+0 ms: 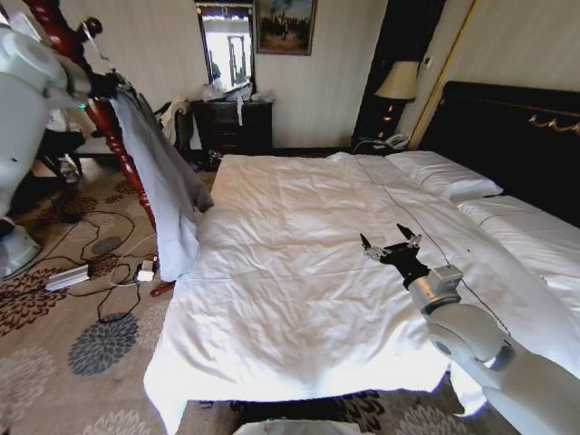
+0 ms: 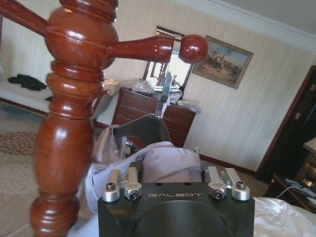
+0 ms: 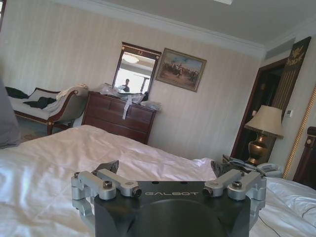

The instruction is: Pick up the clothes from the bed and hang them on the clothes hanger.

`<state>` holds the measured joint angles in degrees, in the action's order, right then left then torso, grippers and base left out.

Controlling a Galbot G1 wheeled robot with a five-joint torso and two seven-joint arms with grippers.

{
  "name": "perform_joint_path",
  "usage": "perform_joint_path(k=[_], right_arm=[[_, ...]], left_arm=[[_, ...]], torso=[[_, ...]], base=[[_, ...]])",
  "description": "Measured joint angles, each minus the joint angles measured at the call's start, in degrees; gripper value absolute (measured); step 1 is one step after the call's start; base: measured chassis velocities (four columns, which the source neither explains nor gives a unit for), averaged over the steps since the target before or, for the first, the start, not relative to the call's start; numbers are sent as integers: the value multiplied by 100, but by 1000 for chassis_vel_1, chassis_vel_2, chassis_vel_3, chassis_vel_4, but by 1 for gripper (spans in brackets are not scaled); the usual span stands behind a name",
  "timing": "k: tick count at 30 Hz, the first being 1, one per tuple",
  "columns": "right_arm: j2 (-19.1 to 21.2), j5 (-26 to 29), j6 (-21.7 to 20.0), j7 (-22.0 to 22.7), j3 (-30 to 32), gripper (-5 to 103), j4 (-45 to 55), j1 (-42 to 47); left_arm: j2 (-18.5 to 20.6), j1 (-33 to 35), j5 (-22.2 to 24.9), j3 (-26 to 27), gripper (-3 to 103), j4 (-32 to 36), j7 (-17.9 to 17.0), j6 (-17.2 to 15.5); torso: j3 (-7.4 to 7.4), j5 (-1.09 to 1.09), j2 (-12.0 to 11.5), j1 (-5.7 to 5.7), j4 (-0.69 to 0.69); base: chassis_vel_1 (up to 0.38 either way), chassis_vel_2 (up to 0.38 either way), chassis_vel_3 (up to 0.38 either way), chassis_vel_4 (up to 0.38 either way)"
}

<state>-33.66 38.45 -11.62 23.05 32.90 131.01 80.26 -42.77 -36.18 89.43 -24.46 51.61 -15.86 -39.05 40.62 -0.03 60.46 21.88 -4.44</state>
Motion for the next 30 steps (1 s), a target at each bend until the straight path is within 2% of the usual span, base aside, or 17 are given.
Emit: perform_joint_path(k=[2,3,6,8,9,10,17,21,22,23,25,30], right_arm=[[0,0,0,0,0,100,0,0],[0,0,0,0,0,100,0,0],[0,0,0,0,0,100,0,0],[0,0,0,0,0,100,0,0],[0,0,0,0,0,100,0,0],[0,0,0,0,0,100,0,0],[0,0,0,0,0,100,0,0],[0,0,0,0,0,100,0,0],[0,0,0,0,0,100,0,0],[0,0,0,0,0,100,0,0],[0,0,0,0,0,100,0,0],[0,0,0,0,0,100,0,0]], left_arm=[[162,68,27,56,67,320,-116,-50],[162,68,27,56,67,320,-116,-50],[349,170,74,138,84,657,-197,-91],[424,236,76,178,84,792,-225,-92],[532,339,78,253,93,965,-254,-95],[818,660,16,481,99,1462,-299,-90],[1358,1313,-21,1009,100,2374,-288,42],[1792,1771,-158,1424,100,3020,-50,255],[1946,1884,-177,1528,100,3189,121,295],[1946,1884,-177,1528,100,3189,121,295],[2198,2040,-278,1621,100,3392,356,411],[2659,2355,-317,1843,100,3761,368,555]], torso=[[0,0,0,0,-2],[0,0,0,0,-2],[-1,5,0,0,-5],[-1,4,0,0,-4],[0,1,0,0,-4],[-1,3,0,-1,-2],[-1,2,0,0,-1],[-1,1,0,0,-4],[-1,3,0,0,-3],[-1,3,0,0,-3],[-1,4,0,-1,-2],[0,2,0,0,-5]], base=[[0,0,0,0],[0,0,0,0],[0,0,0,0],[0,0,0,0],[0,0,0,0],[0,0,0,0],[0,0,0,0],[0,0,0,0],[0,0,0,0],[0,0,0,0],[0,0,0,0],[0,0,0,0]])
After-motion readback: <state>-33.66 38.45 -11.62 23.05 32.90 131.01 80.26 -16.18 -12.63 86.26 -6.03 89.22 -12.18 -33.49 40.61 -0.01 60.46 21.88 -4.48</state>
